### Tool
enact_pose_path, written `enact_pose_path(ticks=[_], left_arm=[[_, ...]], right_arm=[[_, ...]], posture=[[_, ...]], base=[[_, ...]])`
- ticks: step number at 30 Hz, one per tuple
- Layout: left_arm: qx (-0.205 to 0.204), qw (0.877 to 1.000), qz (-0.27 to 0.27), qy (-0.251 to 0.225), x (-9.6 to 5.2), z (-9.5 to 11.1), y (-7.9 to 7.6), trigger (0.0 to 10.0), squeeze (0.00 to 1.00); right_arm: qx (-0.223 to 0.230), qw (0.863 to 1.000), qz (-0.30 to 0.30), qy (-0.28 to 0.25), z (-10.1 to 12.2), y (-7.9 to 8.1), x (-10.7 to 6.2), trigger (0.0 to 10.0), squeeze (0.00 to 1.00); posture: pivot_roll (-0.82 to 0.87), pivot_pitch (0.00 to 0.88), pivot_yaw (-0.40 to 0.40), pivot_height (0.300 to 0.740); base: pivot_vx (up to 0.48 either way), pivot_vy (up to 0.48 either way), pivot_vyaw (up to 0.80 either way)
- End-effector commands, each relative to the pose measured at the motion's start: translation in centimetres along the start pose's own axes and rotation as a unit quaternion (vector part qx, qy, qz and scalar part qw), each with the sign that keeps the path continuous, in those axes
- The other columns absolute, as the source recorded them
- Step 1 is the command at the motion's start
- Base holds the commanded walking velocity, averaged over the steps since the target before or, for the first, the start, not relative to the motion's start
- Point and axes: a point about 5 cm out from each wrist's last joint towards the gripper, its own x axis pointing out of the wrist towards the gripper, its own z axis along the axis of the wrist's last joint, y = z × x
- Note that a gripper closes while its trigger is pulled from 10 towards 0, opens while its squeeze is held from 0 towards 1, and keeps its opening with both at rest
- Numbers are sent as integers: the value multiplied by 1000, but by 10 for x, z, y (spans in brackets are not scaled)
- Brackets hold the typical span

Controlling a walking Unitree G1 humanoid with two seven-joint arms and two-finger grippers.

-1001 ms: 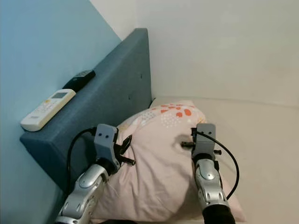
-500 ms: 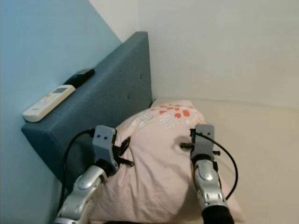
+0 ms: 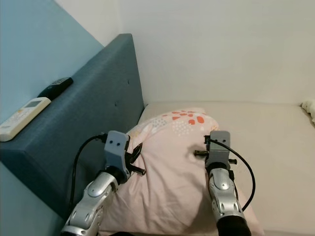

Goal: Clean up the room

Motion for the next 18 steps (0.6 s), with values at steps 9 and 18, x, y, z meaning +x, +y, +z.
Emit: enact_pose_path(ticks=[9, 18], left_arm=[[20, 1000, 3, -24, 6, 11, 4, 10000, 0], [19, 999, 5, -26, 4, 10, 6, 10000, 0]], right_arm=[[1, 1000, -1, -11, 13, -4, 9, 10000, 0], [16, 1000, 3, -19, 13, -2, 7, 10000, 0]], posture=[[16, 10, 24, 736], [21, 7, 22, 707]], base=[[0, 0, 0], [0, 0, 0]])
